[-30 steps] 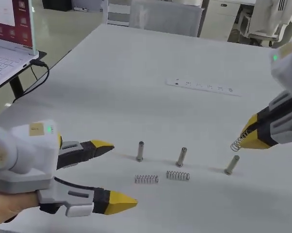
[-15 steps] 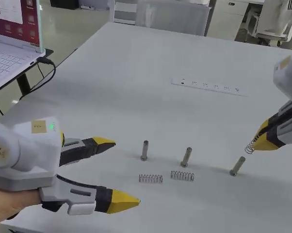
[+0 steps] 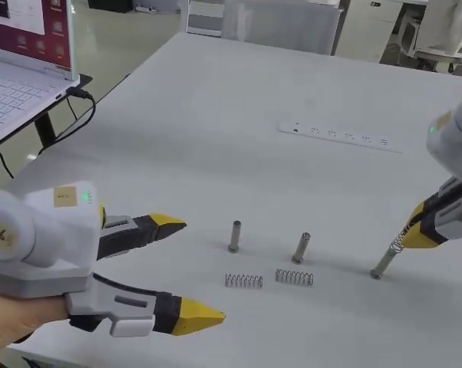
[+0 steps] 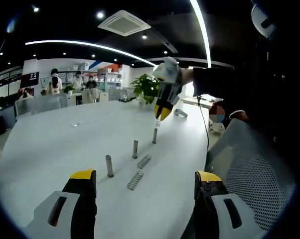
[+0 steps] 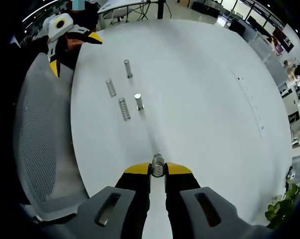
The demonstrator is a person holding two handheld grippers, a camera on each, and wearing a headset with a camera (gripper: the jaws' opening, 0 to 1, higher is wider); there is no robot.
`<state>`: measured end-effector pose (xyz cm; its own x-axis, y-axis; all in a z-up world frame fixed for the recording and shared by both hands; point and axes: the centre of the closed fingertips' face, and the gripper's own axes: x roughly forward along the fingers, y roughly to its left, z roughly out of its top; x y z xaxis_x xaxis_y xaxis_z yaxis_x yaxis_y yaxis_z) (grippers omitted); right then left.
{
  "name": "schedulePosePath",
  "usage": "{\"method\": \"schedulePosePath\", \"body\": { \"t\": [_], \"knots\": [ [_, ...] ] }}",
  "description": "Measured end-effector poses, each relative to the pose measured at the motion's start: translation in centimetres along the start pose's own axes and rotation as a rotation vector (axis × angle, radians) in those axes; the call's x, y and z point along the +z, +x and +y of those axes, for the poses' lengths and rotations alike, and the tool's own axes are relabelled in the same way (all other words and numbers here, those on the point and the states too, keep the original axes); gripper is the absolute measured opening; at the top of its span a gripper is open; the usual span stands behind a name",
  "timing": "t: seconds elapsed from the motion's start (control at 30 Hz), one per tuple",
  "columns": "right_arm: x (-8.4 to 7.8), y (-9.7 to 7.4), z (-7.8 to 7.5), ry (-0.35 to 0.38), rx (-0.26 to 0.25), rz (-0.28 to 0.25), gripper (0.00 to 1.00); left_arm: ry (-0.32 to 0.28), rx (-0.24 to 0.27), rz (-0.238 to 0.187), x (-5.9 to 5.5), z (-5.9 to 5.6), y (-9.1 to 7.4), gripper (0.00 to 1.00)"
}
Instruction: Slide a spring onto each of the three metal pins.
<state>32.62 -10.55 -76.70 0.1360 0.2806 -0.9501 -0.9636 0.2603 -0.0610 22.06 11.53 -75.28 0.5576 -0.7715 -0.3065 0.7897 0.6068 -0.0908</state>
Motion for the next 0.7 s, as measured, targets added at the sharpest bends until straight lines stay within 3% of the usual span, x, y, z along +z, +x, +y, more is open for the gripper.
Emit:
{"method": "schedulePosePath", "body": {
  "t": [0.7],
  "knots": [
    [-0.1,1.2,-0.5,0.013,0.017,0.000,0.08,-0.005,0.001,0.006,-0.1,0.1,-0.1,0.76]
  ]
}}
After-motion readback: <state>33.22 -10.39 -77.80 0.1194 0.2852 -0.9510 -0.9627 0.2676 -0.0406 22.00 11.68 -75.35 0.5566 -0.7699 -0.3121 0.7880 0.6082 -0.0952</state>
